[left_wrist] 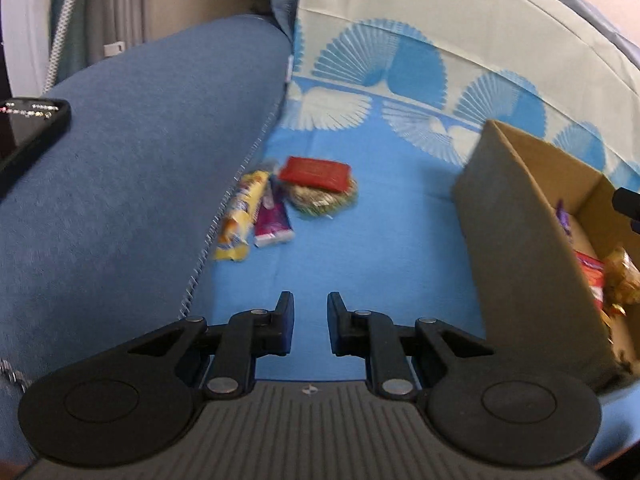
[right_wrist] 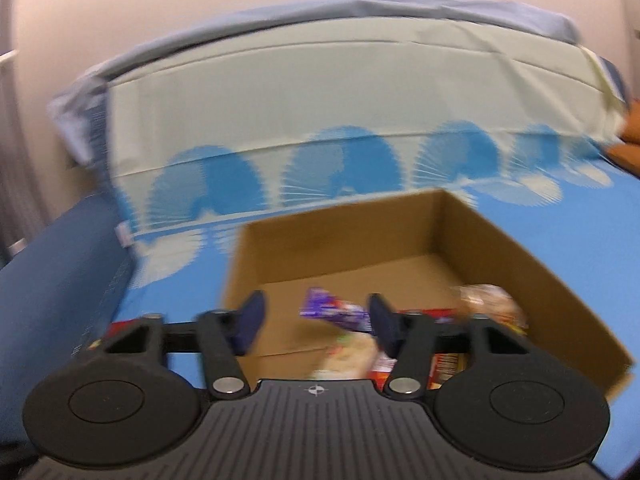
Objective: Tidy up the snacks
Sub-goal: 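Move the open left tool toward the yellow bar beside the sofa, then grasp the yellow snack bar with the left tool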
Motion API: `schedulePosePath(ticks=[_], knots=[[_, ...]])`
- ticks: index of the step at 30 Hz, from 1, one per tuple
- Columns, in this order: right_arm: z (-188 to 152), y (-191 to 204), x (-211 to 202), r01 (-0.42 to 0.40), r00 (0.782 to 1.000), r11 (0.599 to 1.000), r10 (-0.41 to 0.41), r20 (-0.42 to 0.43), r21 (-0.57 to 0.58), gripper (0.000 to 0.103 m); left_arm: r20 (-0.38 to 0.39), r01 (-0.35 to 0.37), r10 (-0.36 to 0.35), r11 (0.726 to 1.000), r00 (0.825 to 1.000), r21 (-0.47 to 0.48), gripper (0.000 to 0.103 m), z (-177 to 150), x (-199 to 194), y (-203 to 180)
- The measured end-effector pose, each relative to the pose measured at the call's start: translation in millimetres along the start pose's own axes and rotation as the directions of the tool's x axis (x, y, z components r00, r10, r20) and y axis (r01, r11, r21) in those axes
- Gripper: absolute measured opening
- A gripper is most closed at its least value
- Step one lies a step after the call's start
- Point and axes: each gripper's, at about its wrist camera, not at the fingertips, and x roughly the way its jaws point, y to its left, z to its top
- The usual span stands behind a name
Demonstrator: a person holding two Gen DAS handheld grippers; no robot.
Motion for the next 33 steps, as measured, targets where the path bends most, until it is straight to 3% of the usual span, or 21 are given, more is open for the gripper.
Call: schedulePosePath(ticks=[1, 7, 11, 14, 15, 17, 19, 22, 25, 27, 29, 30, 31, 33], knots=[[-1, 6, -1, -0.027, 1.0, 0.999, 0.027, 0.005, -0.019, 0.038, 0.008, -0.007, 0.007, 1.0, 1.0, 0.002, 0.019, 3, 4, 1], [-5, 43, -7, -0.146, 0.988, 0.982, 0.15, 0.031, -0.124, 0.038, 0.054, -0.076, 0.074, 0.996, 0.996, 0.037, 0.022, 32, 35, -11], [-4, 52, -6, -0.176, 0.983, 0.973, 0.183, 0.031, -0.151, 0.038, 0.047, -0.198, 0.196, 0.979, 0.979, 0.039, 0.045, 51, 68, -11], [-4, 53, -3, -0.181, 0.982, 0.972, 0.187, 0.025, -0.147, 0.038, 0.024, -0.261, 0.26, 0.962, 0.965, 0.076, 0.048, 63, 99, -17], [-3, 52, -2, -0.182, 0.982, 0.973, 0.187, 0.022, -0.141, 0.038, 0.018, -0.279, 0.278, 0.954, 0.96, 0.108, 0.053, 65, 109, -24], [-2, 51, 3, -0.182, 0.983, 0.975, 0.186, 0.014, -0.131, 0.038, 0.02, -0.32, 0.321, 0.932, 0.947, 0.172, 0.073, 63, 125, -36], [-1, 50, 4, -0.186, 0.982, 0.975, 0.188, 0.01, -0.12, 0.038, 0.023, -0.367, 0.372, 0.899, 0.928, 0.238, 0.083, 59, 141, -49], [0, 50, 6, -0.192, 0.981, 0.975, 0.194, 0.007, -0.109, 0.038, 0.029, -0.465, 0.481, 0.829, 0.876, 0.31, 0.087, 53, 164, -57], [1, 48, 8, -0.197, 0.98, 0.975, 0.199, 0.005, -0.098, 0.038, 0.045, -0.486, 0.496, 0.821, 0.867, 0.301, 0.084, 55, 168, -57], [1, 48, 8, -0.198, 0.98, 0.976, 0.199, 0.004, -0.093, 0.038, 0.03, -0.476, 0.49, 0.829, 0.871, 0.294, 0.069, 60, 171, -54], [1, 47, 9, -0.197, 0.98, 0.976, 0.198, 0.003, -0.091, 0.038, -0.008, -0.484, 0.505, 0.831, 0.863, 0.274, 0.036, 64, 174, -46], [1, 47, 9, -0.197, 0.98, 0.976, 0.198, 0.002, -0.089, 0.038, -0.028, -0.497, 0.521, 0.827, 0.853, 0.262, 0.027, 66, 174, -39], [1, 46, 9, -0.197, 0.98, 0.976, 0.198, 0.0, -0.087, 0.038, -0.044, -0.498, 0.525, 0.828, 0.85, 0.258, 0.024, 65, 174, -33], [1, 45, 9, -0.196, 0.981, 0.977, 0.196, -0.001, -0.084, 0.038, -0.045, -0.464, 0.492, 0.844, 0.869, 0.267, 0.022, 63, 168, -28]])
